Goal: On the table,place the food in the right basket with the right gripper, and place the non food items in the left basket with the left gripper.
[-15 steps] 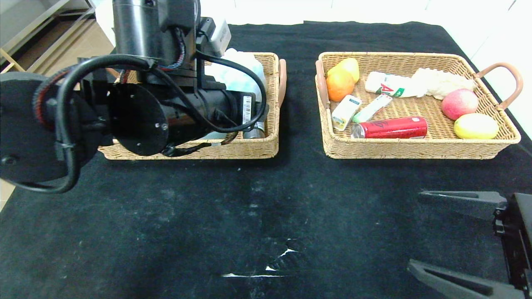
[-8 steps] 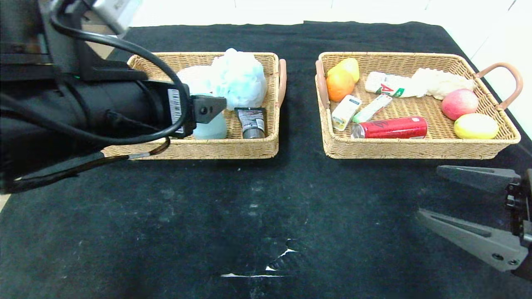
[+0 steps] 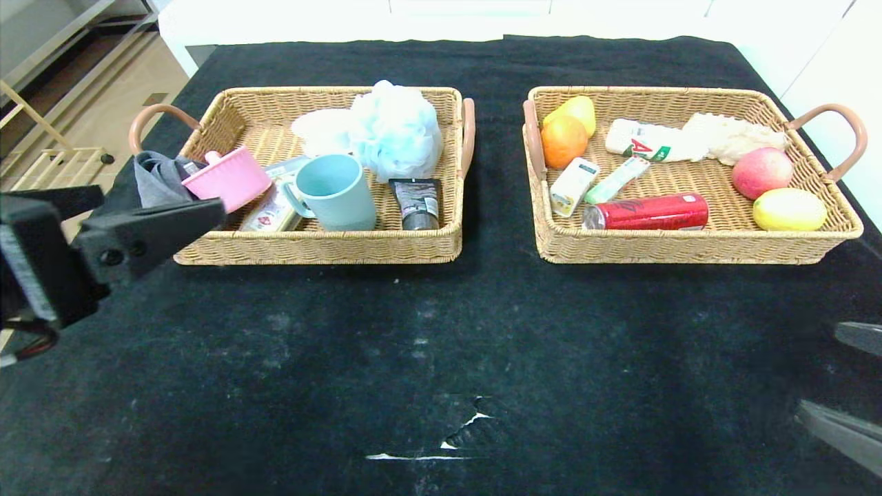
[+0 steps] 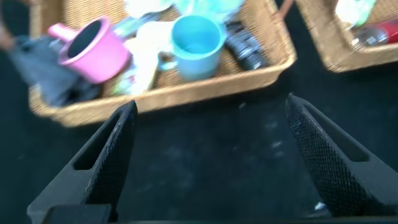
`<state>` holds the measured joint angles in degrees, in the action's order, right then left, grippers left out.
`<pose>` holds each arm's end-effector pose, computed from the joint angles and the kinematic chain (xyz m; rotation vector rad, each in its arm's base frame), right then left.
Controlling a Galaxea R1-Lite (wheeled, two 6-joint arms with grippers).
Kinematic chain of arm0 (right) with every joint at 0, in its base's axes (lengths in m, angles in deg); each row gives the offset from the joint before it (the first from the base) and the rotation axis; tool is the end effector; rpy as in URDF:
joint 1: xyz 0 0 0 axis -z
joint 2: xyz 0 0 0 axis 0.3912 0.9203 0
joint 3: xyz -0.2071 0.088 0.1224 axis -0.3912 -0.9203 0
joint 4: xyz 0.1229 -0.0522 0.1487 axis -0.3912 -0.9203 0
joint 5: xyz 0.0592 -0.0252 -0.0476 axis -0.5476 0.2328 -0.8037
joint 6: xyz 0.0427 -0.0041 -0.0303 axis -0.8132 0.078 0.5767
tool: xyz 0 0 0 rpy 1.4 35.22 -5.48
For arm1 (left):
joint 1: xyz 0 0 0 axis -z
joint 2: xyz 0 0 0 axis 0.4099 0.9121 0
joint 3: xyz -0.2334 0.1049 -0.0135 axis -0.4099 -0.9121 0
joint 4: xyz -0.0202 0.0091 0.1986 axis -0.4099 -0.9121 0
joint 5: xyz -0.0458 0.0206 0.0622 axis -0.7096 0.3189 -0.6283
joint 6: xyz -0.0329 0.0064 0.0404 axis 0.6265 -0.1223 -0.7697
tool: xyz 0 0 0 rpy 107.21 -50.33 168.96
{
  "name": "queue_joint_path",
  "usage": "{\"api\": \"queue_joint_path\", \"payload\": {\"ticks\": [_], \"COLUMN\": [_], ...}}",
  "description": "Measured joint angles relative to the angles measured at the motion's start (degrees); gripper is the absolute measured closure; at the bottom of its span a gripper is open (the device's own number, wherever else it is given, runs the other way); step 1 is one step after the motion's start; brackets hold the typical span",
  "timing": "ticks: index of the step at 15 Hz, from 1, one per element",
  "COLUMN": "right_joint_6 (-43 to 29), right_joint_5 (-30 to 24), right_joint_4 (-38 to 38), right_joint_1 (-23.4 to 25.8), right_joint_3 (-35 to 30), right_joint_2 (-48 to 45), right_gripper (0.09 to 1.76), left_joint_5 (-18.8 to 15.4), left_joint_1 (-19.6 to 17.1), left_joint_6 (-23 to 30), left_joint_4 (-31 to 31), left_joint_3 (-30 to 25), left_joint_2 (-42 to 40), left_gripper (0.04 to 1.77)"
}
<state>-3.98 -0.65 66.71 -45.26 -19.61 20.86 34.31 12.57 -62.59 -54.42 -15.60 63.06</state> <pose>0.1431 0.0731 0.1976 -0.0949 0.1541 0.6540 0.1653 -0.0948 0.2736 0.0378 0.0621 -0.1886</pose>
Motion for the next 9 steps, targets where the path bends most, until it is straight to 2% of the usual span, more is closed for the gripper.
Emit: {"api": "queue_joint_path", "payload": {"ticks": [2,4,6,7,9], "right_joint_6": [0.07,0.13,0.16,0.21,0.18], "right_joint_5": [2.40,3.30,3.61,3.51,3.43], "right_joint_4": [-8.06,-15.81,-25.39,-30.22,-35.18], "right_joint_1": [1.71,6.83,11.76,13.84,17.66], "right_joint_3": [0.74,2.56,6.67,9.13,12.32], "right_joint_2": [-6.62,-13.62,-19.77,-22.64,-27.49], "right_gripper": [0.14,0.14,0.14,0.14,0.14], "left_joint_5": [-1.34,-6.17,-12.98,-17.66,-26.09], "left_joint_1": [-3.25,-8.91,-15.21,-18.30,-22.64], "left_joint_6": [-0.24,-0.63,-1.62,-1.93,-1.84], "left_joint_4": [-4.32,-9.17,-16.51,-21.05,-25.93], "left_joint_3": [-2.34,-3.91,-3.54,-2.45,0.27], "left_joint_2": [-5.79,-12.21,-18.30,-21.16,-25.83], "left_gripper": [0.11,0.10,0.10,0.10,0.10]}}
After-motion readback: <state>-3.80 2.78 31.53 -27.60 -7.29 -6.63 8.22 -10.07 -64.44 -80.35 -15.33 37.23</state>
